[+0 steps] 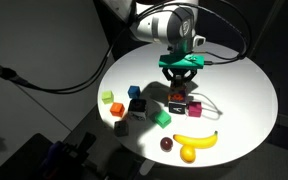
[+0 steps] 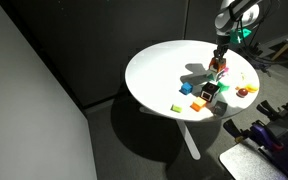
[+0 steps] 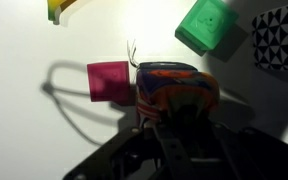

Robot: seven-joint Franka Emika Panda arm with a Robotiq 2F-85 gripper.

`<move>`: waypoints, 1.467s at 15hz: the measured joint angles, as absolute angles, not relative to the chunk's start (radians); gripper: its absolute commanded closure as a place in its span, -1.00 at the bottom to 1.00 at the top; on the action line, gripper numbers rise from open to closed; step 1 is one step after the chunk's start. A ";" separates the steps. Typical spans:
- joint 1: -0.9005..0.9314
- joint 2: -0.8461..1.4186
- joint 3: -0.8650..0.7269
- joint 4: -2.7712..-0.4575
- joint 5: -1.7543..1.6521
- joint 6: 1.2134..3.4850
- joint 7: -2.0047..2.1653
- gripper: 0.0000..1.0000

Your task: Stack the two square plush toys on the right together

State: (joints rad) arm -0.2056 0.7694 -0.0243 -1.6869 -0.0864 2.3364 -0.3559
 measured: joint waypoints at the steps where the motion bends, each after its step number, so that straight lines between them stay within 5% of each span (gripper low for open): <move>1: -0.206 0.772 -0.024 -1.687 -0.086 2.338 -0.356 0.32; 2: -0.207 0.773 -0.024 -1.687 -0.086 2.341 -0.356 -0.09; 8: -0.211 0.775 -0.023 -1.687 -0.086 2.347 -0.357 -0.98; 22: -0.225 0.739 0.038 -1.693 -0.040 2.350 -0.435 -1.00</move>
